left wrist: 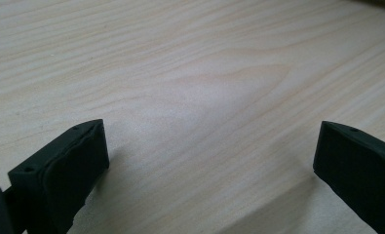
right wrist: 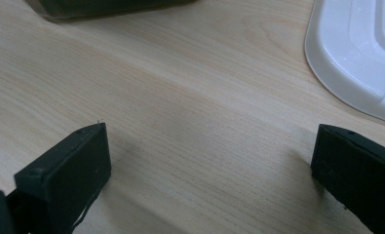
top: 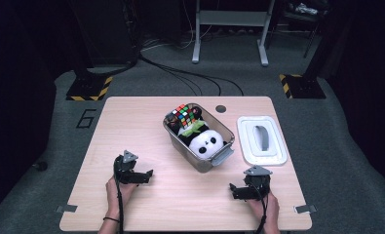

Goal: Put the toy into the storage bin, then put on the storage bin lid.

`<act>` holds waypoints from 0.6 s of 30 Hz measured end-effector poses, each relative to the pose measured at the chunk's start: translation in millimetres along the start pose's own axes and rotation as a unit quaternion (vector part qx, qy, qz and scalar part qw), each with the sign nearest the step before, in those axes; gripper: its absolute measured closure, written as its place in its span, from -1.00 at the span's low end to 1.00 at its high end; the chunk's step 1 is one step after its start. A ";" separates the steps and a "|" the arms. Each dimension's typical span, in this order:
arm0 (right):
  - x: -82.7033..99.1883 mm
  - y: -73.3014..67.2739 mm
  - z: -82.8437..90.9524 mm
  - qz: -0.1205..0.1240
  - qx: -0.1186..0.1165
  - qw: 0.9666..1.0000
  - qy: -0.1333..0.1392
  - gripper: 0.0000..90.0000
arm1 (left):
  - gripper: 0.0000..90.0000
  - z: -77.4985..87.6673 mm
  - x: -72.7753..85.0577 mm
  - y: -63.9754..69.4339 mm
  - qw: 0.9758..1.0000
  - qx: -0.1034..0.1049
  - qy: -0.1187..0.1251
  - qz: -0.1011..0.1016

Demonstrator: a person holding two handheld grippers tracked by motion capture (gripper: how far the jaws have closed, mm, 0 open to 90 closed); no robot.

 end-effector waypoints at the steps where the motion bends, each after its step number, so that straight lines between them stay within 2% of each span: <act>1: 0.0 0.0 0.1 0.000 0.001 1.000 0.000 -1.00 | -1.00 0.2 0.1 0.2 1.000 0.002 -0.001 -0.003; 18: 0.2 -0.3 0.2 -0.002 0.000 1.000 -0.001 -1.00 | -1.00 -1.0 -0.6 0.9 1.000 -0.005 0.005 0.007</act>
Point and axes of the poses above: each handheld gripper's, and its own axes: z roughly backward along the jaws, x roughly out of its underside, y roughly to its right, the point moved 6 cm from there along -z, roughly forward along the jaws, and after that the axes turned 2 degrees about -x, right-handed, at the moved point
